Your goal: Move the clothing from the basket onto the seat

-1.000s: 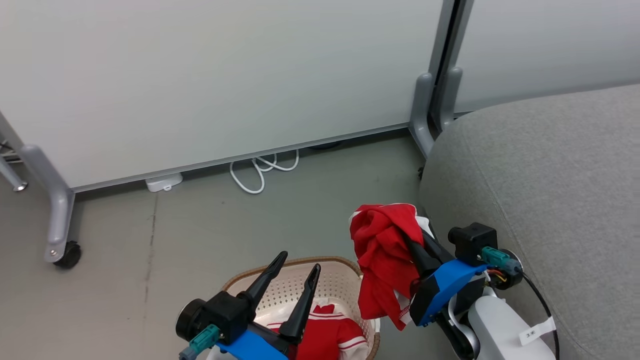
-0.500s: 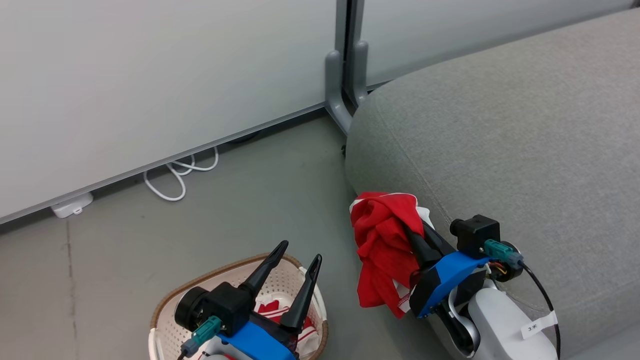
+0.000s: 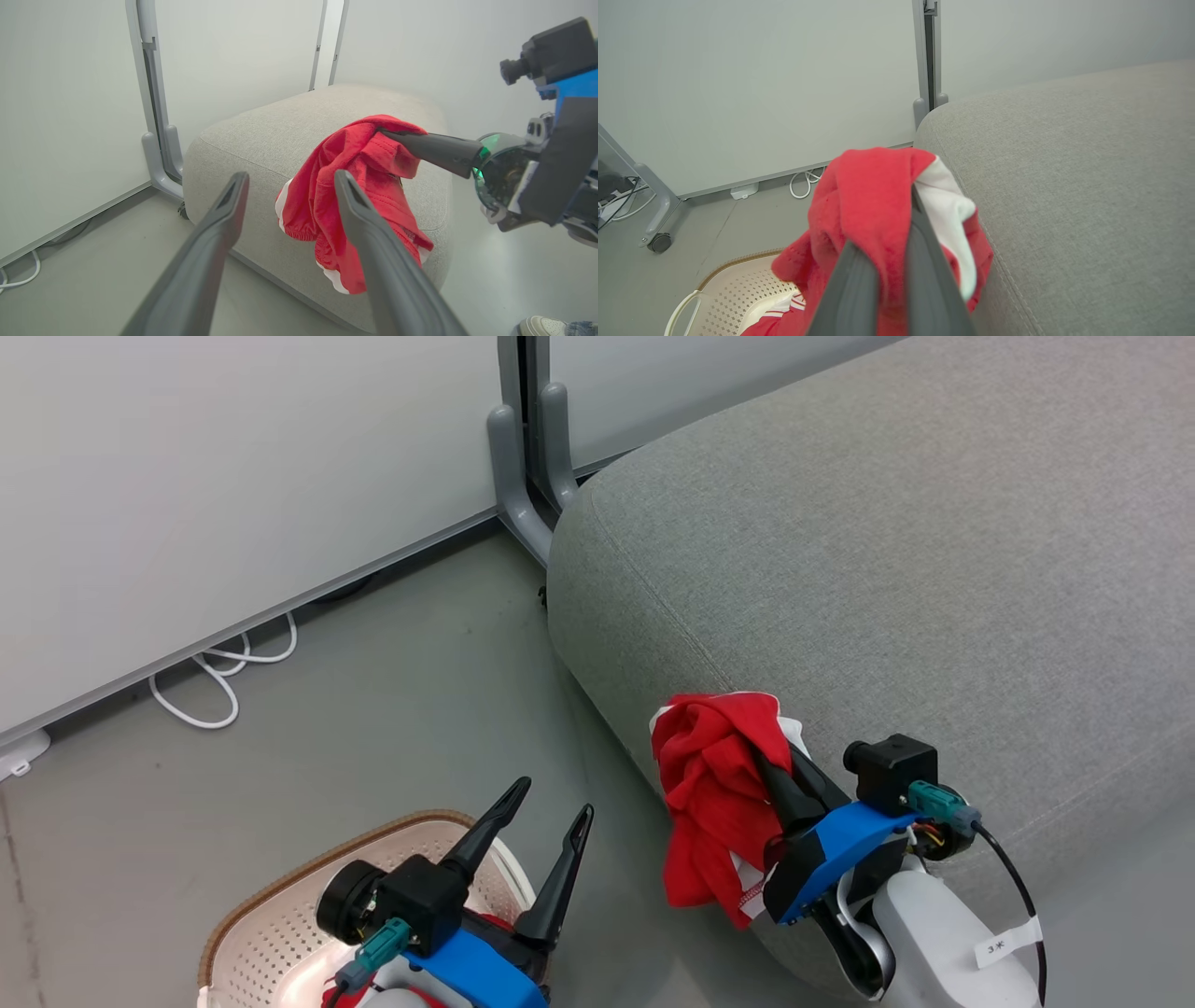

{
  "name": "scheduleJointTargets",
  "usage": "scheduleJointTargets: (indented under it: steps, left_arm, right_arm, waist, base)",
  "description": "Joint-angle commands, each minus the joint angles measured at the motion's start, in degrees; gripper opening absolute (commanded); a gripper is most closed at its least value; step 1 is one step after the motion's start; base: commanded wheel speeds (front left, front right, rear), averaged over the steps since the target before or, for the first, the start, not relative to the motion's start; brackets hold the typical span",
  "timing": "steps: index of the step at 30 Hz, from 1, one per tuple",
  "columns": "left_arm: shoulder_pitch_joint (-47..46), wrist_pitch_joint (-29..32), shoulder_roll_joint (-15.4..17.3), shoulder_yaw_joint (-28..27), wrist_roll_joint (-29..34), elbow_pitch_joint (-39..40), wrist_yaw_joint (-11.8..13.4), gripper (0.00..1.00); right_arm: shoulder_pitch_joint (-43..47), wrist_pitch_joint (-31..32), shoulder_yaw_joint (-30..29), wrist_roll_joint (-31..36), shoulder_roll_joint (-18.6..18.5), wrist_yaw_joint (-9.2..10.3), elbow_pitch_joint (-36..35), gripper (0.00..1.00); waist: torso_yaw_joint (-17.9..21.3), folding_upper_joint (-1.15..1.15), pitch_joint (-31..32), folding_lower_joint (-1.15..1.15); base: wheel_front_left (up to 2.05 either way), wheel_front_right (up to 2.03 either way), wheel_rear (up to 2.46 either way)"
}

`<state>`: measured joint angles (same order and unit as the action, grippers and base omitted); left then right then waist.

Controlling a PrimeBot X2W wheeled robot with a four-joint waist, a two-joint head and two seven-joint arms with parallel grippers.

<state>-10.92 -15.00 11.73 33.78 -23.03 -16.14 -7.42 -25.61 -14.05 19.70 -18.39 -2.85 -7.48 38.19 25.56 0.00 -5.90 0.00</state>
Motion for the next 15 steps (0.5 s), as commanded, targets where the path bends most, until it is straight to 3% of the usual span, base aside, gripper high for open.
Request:
scheduleJointTargets:
  steps: [1, 15]
  left_arm:
    - [-0.90, -0.27, 0.28, 0.01, -0.11, 0.06, -0.06, 1.00]
    - [-1.15, -0.27, 0.42, 0.00, -0.47, 0.36, -0.06, 1.00]
  right_arm:
    - [-0.77, -0.42, 0.17, -0.33, -0.07, -0.03, 0.16, 0.00]
    - [-1.76, -1.01, -0.82, -0.95, -0.07, -0.03, 0.97, 0.00]
  waist:
    - [0.63, 0.00, -0.28, 0.00]
    - [0.54, 0.00, -1.37, 0.00]
  base:
    - [0.00, 0.00, 0.00]
    - [0.00, 0.00, 0.00]
